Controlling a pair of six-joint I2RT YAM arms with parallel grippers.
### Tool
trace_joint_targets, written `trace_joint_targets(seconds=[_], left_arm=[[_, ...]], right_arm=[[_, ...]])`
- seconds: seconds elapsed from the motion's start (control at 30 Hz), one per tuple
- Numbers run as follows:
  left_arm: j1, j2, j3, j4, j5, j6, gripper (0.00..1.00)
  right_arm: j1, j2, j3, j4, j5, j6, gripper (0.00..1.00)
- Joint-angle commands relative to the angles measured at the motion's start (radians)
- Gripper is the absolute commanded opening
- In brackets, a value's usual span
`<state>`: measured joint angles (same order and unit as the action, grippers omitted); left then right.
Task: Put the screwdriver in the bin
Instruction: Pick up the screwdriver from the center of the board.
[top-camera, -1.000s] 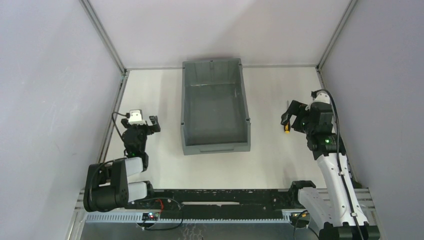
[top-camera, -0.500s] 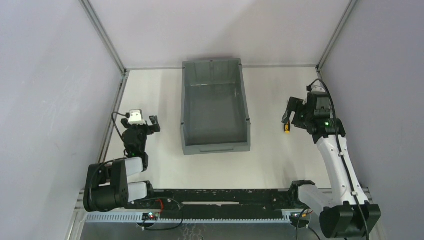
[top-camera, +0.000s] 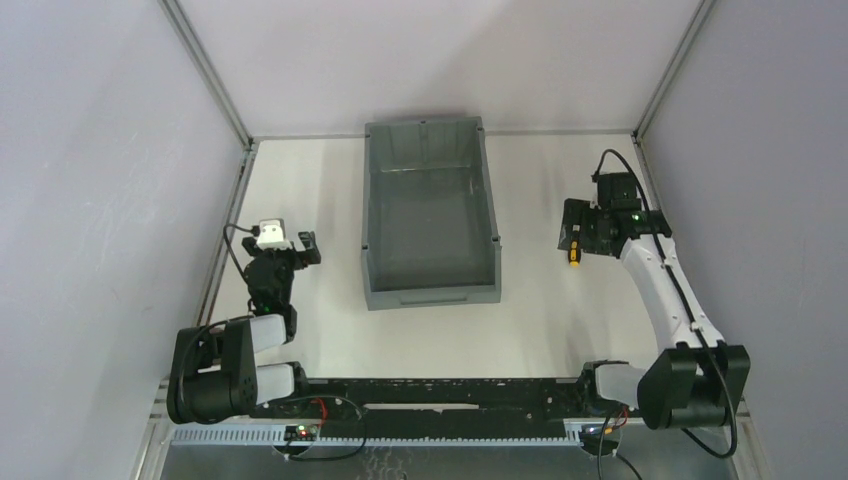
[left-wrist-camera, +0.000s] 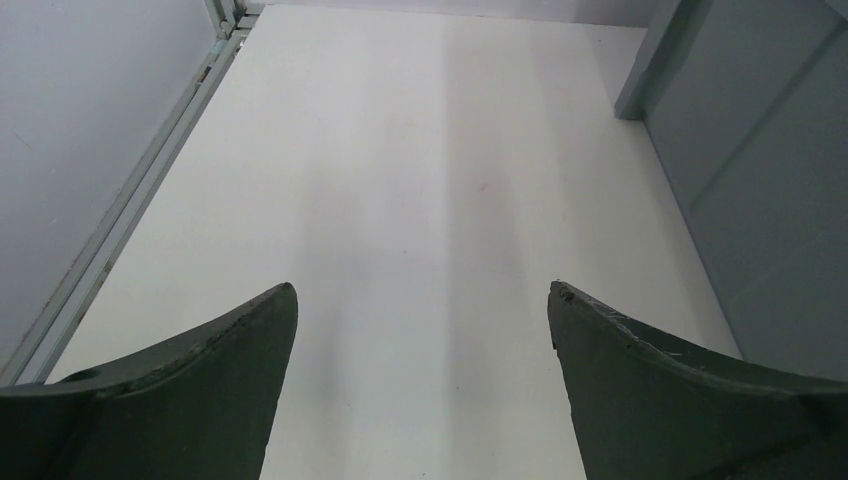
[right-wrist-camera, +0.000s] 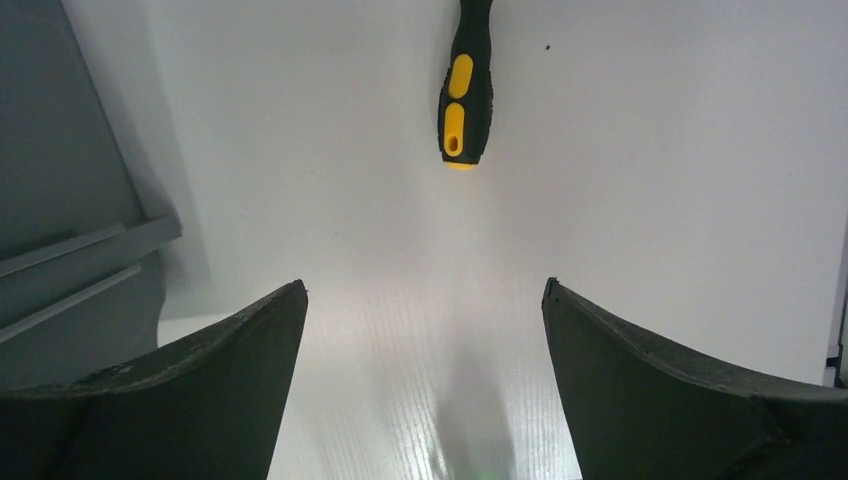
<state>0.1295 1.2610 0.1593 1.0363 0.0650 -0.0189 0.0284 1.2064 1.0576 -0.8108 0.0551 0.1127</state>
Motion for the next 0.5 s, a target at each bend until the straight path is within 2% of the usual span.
trace_joint_targets(seconds=[0.0, 0.47], left_arm=[[0.005, -0.005, 0.0, 0.081, 0.021, 0.002, 1.0], [0.005, -0.005, 0.001, 0.082, 0.021, 0.002, 1.0]], right_arm=[[-0.011, 0.064, 0.044, 0.017, 0.007, -0.049, 0.96], [-0.094, 0.277, 0.081, 0.078, -0.046, -0.069, 0.89]])
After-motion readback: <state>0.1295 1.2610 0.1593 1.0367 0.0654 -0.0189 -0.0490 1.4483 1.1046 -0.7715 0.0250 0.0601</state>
